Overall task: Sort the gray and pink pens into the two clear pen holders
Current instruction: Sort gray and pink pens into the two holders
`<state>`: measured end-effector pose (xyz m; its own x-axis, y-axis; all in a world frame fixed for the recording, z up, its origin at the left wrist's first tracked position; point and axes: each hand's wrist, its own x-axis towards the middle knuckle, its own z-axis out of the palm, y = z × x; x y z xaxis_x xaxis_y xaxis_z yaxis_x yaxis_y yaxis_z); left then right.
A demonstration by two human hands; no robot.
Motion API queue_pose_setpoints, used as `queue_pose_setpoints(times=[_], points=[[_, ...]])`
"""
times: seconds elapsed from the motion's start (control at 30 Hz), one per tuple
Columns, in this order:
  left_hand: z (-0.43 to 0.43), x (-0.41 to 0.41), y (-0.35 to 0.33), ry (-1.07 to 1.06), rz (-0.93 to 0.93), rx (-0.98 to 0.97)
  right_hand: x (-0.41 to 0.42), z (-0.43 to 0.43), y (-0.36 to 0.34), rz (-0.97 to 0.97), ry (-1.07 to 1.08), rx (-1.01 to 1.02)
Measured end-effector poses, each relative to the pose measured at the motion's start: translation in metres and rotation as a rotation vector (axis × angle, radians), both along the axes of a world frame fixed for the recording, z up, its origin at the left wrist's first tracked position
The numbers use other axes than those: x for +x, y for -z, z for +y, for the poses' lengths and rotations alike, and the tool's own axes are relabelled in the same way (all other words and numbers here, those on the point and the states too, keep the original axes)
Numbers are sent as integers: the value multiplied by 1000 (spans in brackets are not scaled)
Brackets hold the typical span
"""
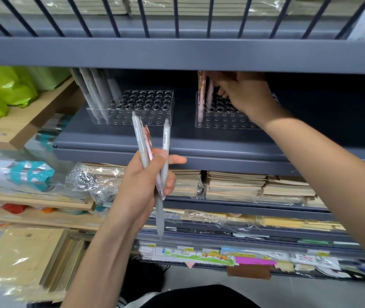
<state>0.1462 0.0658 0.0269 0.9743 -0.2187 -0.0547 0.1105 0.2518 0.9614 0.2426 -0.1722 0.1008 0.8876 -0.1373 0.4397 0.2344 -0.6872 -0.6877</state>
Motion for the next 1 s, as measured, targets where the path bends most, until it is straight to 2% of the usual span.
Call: queue_pose_setpoints(times=[0.2,0.27,0.37,0.43,0.57,0.67,0.8,1.0], points=[[-2,-2,-1,9,31,-8,-2,0,2,-10,-30,77],[-2,-3,-1,16,21,-14,-8,1,2,-94,-25,171],[-1,-5,-3,47,-8,-14,-25,9,3,-219,93,274],[-2,-7,-4,74,-26,-12,-40,20,6,-127,86,197],[-6,-9,-4,125,-45,0,-70,41,13,215,-88,86],[-10,-10,-4,148,-58,28,-79,46,16,330,-132,44],[-14,-10,-4,165,-80,58,-83,49,18,433,-170,188],[-15,-7,-2,165,-91,78,-89,50,17,438,-134,406]])
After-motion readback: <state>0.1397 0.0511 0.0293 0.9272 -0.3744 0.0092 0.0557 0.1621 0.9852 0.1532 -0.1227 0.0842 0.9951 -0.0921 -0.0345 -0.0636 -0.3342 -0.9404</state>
